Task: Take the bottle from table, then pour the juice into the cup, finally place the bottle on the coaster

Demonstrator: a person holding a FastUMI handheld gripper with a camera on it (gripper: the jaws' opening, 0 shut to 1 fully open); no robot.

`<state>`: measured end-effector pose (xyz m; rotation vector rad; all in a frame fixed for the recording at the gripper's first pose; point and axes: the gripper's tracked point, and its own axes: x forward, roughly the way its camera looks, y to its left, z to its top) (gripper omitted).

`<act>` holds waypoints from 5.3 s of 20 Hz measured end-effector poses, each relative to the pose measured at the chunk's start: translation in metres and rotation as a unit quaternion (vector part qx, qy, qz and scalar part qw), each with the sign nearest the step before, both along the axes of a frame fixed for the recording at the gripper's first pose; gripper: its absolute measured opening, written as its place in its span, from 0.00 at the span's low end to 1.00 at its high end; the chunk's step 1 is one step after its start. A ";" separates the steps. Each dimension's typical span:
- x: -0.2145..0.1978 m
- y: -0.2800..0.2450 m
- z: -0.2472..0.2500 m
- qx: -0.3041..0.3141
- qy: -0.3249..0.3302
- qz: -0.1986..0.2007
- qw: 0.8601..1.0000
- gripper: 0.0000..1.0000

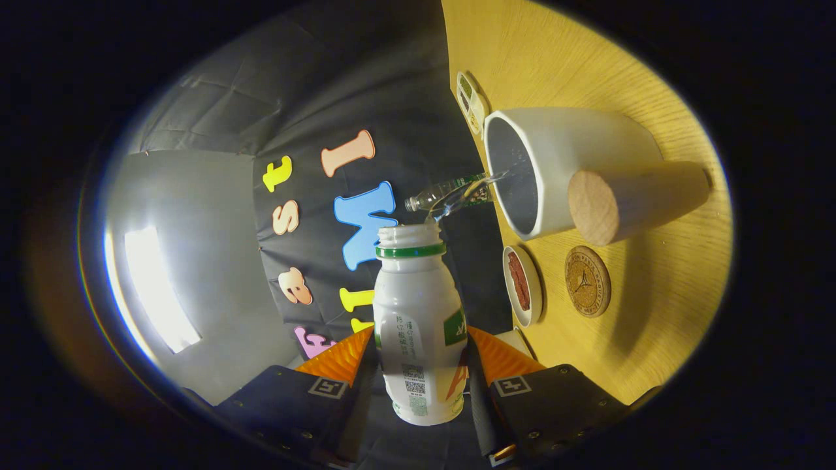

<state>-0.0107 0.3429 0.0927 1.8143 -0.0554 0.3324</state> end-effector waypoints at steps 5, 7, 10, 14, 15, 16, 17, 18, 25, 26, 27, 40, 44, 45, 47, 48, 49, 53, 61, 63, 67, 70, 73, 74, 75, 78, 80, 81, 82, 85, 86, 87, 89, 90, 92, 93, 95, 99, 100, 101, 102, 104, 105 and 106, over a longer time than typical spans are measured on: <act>-0.001 0.001 0.002 0.007 -0.001 0.002 1.000 0.66; 0.000 0.002 0.002 0.010 -0.001 0.003 1.000 0.66; 0.001 0.004 0.003 0.014 -0.002 0.005 1.000 0.66; 0.001 0.004 0.004 0.017 -0.002 0.005 1.000 0.66; 0.001 0.004 0.004 0.018 -0.002 0.005 1.000 0.66; 0.001 0.004 0.004 0.020 -0.003 0.005 1.000 0.66; 0.000 0.004 0.005 0.023 -0.003 0.005 1.000 0.66; 0.001 0.004 0.005 0.024 -0.003 0.005 1.000 0.66; 0.002 0.005 0.006 0.033 -0.003 0.005 0.999 0.66; 0.002 0.005 0.006 0.035 -0.004 0.005 0.999 0.66; 0.002 0.006 0.006 0.036 -0.004 0.006 0.999 0.66; 0.003 0.006 0.007 0.048 -0.002 0.005 0.999 0.66; 0.003 0.005 0.007 0.054 -0.001 0.003 0.999 0.66; 0.003 0.005 0.007 0.056 -0.001 0.002 0.998 0.66; 0.003 0.004 0.008 0.061 0.000 0.001 0.998 0.66; 0.003 0.003 0.008 0.064 0.000 0.000 0.998 0.66; 0.003 0.002 0.008 0.067 0.001 -0.001 0.998 0.66; 0.003 0.000 0.008 0.077 0.004 -0.005 0.997 0.66; 0.002 -0.007 0.009 0.117 0.018 -0.019 0.993 0.66; 0.002 -0.009 0.008 0.126 0.023 -0.021 0.992 0.66; 0.003 -0.011 0.009 0.145 0.032 -0.025 0.989 0.66; 0.002 -0.012 0.008 0.151 0.037 -0.025 0.988 0.66; 0.004 -0.013 0.006 0.159 0.043 -0.027 0.986 0.66; 0.003 -0.015 0.005 0.164 0.045 -0.028 0.985 0.66; 0.002 -0.016 0.006 0.169 0.046 -0.028 0.984 0.66; 0.001 -0.016 0.007 0.176 0.049 -0.031 0.983 0.66; 0.001 -0.017 0.007 0.183 0.049 -0.033 0.981 0.66; 0.002 -0.018 0.008 0.187 0.050 -0.034 0.980 0.66; 0.000 -0.019 0.007 0.193 0.051 -0.037 0.979 0.66; 0.000 -0.021 0.008 0.212 0.057 -0.042 0.975 0.66; 0.000 -0.021 0.009 0.215 0.057 -0.044 0.974 0.66; 0.003 -0.022 0.011 0.217 0.058 -0.044 0.973 0.66; 0.003 -0.022 0.012 0.222 0.059 -0.045 0.972 0.66; 0.003 -0.022 0.012 0.224 0.060 -0.045 0.972 0.66; 0.003 -0.023 0.012 0.225 0.061 -0.046 0.971 0.66; 0.002 -0.022 0.011 0.225 0.062 -0.047 0.971 0.66; 0.001 -0.024 0.010 0.231 0.065 -0.049 0.970 0.66; 0.002 -0.024 0.012 0.237 0.064 -0.050 0.968 0.66; 0.002 -0.023 0.012 0.238 0.064 -0.049 0.968 0.66; 0.001 -0.024 0.012 0.240 0.064 -0.050 0.967 0.66; 0.002 -0.025 0.011 0.244 0.065 -0.050 0.966 0.66; 0.000 -0.025 0.013 0.249 0.064 -0.051 0.965 0.66; 0.002 -0.024 0.014 0.248 0.063 -0.051 0.965 0.66; 0.002 -0.024 0.014 0.248 0.063 -0.050 0.965 0.66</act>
